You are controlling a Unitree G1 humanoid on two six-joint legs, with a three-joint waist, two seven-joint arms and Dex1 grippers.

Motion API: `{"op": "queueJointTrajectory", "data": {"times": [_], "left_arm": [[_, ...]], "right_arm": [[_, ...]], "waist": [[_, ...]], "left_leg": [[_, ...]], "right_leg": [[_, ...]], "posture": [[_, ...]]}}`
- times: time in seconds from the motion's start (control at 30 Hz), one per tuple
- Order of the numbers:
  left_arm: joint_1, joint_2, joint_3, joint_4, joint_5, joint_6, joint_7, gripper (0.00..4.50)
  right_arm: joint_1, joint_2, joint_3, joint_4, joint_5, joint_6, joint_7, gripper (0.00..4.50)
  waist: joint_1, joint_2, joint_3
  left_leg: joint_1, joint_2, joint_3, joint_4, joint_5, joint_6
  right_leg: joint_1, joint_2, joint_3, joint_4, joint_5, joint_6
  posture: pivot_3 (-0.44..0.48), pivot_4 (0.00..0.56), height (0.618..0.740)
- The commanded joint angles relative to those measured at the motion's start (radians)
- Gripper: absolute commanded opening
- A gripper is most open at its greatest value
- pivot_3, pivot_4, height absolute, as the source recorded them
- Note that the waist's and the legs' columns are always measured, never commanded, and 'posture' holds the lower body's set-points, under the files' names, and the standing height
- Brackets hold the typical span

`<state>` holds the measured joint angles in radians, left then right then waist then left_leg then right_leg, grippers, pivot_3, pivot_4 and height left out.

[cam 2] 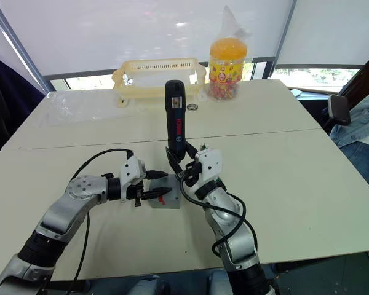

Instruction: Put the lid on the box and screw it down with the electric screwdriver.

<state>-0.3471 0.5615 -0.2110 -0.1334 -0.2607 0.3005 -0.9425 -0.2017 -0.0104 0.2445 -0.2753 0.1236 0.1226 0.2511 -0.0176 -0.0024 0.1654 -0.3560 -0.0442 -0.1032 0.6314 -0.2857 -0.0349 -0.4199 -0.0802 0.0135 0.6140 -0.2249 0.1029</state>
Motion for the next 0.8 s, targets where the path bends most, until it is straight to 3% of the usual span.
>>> {"op": "queueJointTrajectory", "data": {"times": [0.03, 0.4, 0.8], "left_arm": [[0.036, 0.018, -0.031, 0.031, 0.039, 0.034, -0.002, 2.32], [0.037, 0.02, -0.034, 0.037, 0.04, 0.032, -0.006, 2.32], [0.036, 0.02, -0.033, 0.041, 0.042, 0.031, -0.007, 2.32]], "right_arm": [[-0.027, 0.015, -0.012, -0.033, 0.007, -0.027, -0.003, 1.78], [-0.027, 0.018, -0.014, -0.162, 0.044, 0.062, -0.014, 1.78], [-0.028, 0.02, -0.008, -0.118, 0.036, 0.046, -0.016, 1.78]], "waist": [[0.0, 0.0, 0.0], [0.0, 0.0, 0.0], [0.0, 0.0, 0.0]], "left_leg": [[0.0, 0.0, 0.0, 0.0, 0.0, 0.0], [0.0, 0.0, 0.0, 0.0, 0.0, 0.0], [0.0, 0.0, 0.0, 0.0, 0.0, 0.0]], "right_leg": [[0.0, 0.0, 0.0, 0.0, 0.0, 0.0], [0.0, 0.0, 0.0, 0.0, 0.0, 0.0], [0.0, 0.0, 0.0, 0.0, 0.0, 0.0]], "posture": [[0.0, 0.15, 0.74], [0.0, 0.15, 0.74], [0.0, 0.15, 0.74]]}}
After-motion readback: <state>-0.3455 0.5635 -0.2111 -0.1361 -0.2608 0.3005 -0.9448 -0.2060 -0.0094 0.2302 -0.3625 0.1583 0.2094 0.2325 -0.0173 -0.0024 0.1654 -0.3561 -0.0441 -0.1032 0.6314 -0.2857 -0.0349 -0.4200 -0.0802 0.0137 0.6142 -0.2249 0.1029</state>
